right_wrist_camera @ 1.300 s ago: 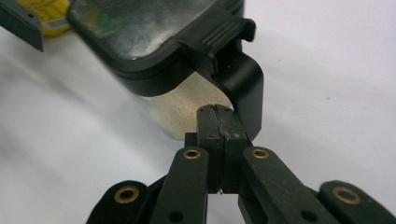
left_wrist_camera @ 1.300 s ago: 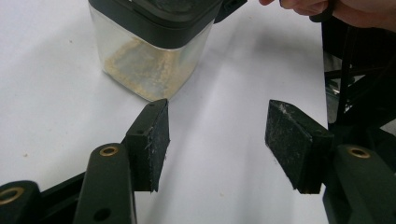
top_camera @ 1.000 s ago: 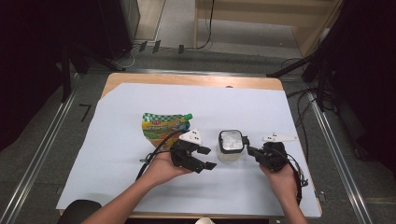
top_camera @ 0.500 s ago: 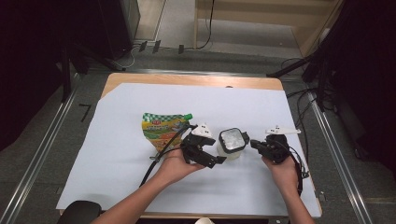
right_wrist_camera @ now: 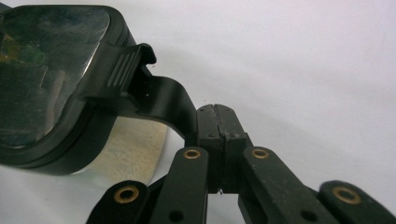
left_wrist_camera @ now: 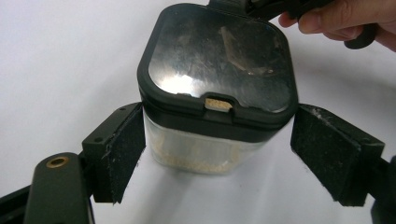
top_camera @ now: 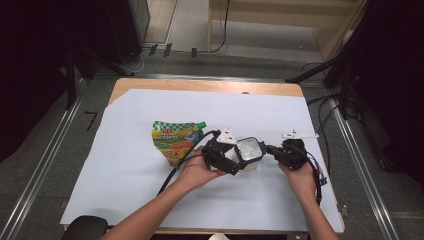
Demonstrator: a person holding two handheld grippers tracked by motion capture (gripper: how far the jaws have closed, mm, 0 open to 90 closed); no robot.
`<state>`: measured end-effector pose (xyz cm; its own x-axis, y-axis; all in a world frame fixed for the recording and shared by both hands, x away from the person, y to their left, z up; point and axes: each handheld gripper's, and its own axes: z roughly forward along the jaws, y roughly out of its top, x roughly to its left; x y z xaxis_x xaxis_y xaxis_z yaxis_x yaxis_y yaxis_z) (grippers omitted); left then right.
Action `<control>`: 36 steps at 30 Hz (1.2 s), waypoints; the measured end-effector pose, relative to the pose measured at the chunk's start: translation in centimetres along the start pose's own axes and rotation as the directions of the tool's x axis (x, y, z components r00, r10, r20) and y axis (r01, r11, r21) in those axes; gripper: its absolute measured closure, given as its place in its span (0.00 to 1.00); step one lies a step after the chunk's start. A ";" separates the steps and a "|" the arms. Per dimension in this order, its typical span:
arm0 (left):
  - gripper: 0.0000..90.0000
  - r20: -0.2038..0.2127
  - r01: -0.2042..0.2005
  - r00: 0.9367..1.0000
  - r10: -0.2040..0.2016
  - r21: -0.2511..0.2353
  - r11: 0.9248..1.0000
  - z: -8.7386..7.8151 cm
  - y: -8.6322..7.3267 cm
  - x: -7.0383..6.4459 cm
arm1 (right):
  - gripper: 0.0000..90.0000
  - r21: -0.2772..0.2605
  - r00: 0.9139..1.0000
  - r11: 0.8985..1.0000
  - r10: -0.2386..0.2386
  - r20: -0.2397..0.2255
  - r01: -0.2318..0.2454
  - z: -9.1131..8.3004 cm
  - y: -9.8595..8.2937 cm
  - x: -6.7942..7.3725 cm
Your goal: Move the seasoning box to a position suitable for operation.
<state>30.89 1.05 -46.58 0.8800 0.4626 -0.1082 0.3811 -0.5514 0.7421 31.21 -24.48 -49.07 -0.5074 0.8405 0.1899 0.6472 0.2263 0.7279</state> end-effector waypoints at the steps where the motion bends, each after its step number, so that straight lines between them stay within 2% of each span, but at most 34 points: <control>1: 0.20 -0.004 -0.003 1.000 0.003 0.001 1.000 0.2 0.1 -0.1 | 1.00 0.000 1.000 1.000 0.000 -0.001 0.000 0.1 0.0 0.0; 3: 0.20 -0.010 -0.020 1.000 0.020 0.006 1.000 0.4 0.1 -0.1 | 1.00 0.002 1.000 1.000 0.004 -0.002 -0.004 0.2 0.0 -0.1; 10: 0.19 -0.013 -0.028 1.000 0.028 0.002 1.000 1.0 0.4 -0.1 | 1.00 0.008 1.000 1.000 0.018 0.000 -0.018 0.3 0.0 -0.1; 16: 0.19 -0.011 -0.034 0.999 0.035 0.017 0.999 1.0 0.5 -0.1 | 1.00 0.009 1.000 1.000 0.018 0.000 -0.018 0.2 0.0 0.0; 20: 0.19 -0.007 -0.038 0.999 0.038 0.007 0.999 0.8 0.6 -0.1 | 1.00 0.012 1.000 1.000 0.013 -0.010 -0.013 0.2 0.0 0.0; 22: 0.19 -0.011 -0.047 0.999 0.047 0.007 0.999 0.7 0.7 -0.1 | 1.00 0.011 1.000 1.000 -0.003 0.006 0.002 0.2 0.0 0.2; 26: 0.19 -0.005 -0.043 0.999 0.043 0.006 0.999 0.6 0.7 -0.1 | 1.00 0.013 1.000 1.000 -0.002 0.004 0.002 0.2 0.0 0.3; 28: 0.19 0.000 -0.037 0.999 0.037 -0.009 0.999 0.5 0.8 -0.1 | 1.00 0.013 1.000 1.000 -0.001 0.004 0.001 0.2 0.0 0.3; 36: 0.20 -0.009 -0.052 0.999 0.052 -0.017 0.999 0.3 0.9 -0.3 | 1.00 0.008 1.000 1.000 -0.004 -0.003 0.004 0.1 0.0 0.3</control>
<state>31.11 0.17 -46.08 0.8958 0.4399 -0.0634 0.3300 -0.5628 0.7579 31.09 -24.17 -49.10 -0.5114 0.8383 0.1888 0.6498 0.2335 0.7233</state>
